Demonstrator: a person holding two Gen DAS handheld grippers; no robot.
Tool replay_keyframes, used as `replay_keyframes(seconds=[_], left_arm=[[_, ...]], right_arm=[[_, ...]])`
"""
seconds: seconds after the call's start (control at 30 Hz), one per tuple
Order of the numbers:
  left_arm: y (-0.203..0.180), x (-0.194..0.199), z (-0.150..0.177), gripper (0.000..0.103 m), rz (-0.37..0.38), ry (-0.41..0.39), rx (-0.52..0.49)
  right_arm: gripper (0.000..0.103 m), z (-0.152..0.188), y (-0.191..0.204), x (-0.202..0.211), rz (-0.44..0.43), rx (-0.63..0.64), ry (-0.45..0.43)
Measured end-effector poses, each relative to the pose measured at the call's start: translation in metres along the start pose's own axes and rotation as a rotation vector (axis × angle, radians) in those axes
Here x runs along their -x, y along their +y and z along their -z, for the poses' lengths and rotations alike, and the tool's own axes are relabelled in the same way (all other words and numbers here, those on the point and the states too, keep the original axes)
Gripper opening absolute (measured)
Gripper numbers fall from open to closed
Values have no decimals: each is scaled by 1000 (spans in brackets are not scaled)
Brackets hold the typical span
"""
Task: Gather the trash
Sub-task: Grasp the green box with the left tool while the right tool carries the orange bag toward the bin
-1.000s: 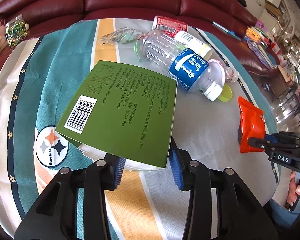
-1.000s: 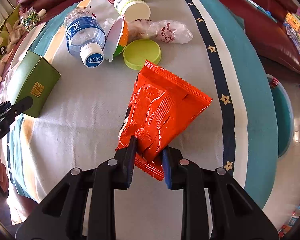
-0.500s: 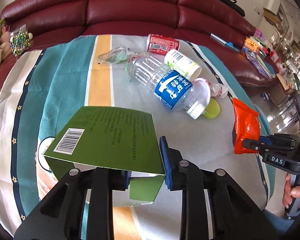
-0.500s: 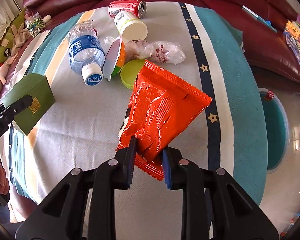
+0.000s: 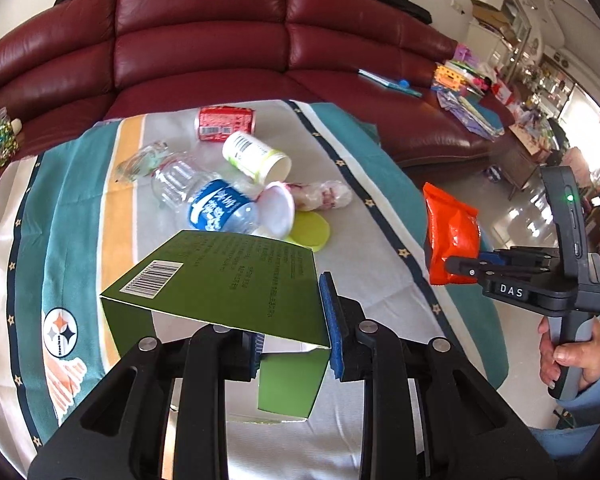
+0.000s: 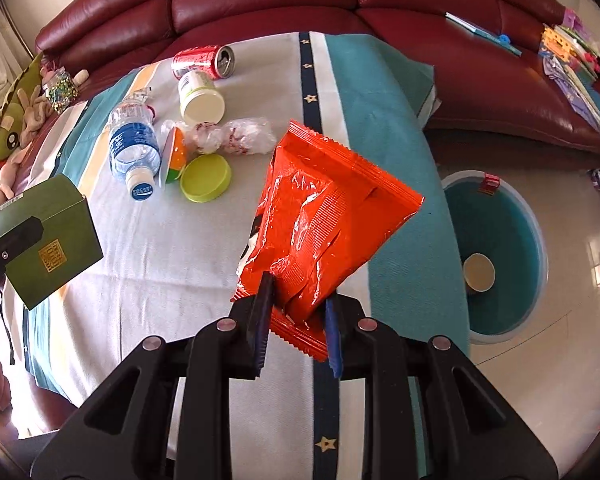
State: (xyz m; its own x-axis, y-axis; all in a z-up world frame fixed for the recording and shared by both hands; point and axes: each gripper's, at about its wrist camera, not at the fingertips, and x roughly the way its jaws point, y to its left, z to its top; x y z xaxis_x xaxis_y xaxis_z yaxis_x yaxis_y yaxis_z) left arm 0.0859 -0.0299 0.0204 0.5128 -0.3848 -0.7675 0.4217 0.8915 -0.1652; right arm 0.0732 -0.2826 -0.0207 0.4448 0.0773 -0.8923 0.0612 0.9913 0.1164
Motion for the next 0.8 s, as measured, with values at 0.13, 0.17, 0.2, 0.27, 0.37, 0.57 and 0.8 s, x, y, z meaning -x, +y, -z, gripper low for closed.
replay_keyframes(seconds=[0.13, 0.17, 0.2, 0.27, 0.37, 0.57, 0.8], left_arm=[[-44, -11, -13, 26, 44, 20, -64], [-56, -14, -16, 26, 53, 25, -87], [-69, -19, -20, 26, 62, 30, -111], [-94, -29, -26, 26, 84, 39, -154], [-132, -45, -36, 26, 127, 55, -211], [-205, -90, -52, 26, 199, 111, -311], [-277, -145, -61, 26, 255, 179, -388]], right_arm=[[22, 6, -41, 14, 23, -39, -27], [22, 8, -54, 17, 31, -49, -30], [22, 11, -66, 19, 41, -58, -32], [22, 17, -92, 23, 66, -78, -31], [22, 27, -130, 30, 100, -109, -26], [23, 44, -197, 37, 146, -169, -19], [23, 55, -249, 30, 155, -248, 4]])
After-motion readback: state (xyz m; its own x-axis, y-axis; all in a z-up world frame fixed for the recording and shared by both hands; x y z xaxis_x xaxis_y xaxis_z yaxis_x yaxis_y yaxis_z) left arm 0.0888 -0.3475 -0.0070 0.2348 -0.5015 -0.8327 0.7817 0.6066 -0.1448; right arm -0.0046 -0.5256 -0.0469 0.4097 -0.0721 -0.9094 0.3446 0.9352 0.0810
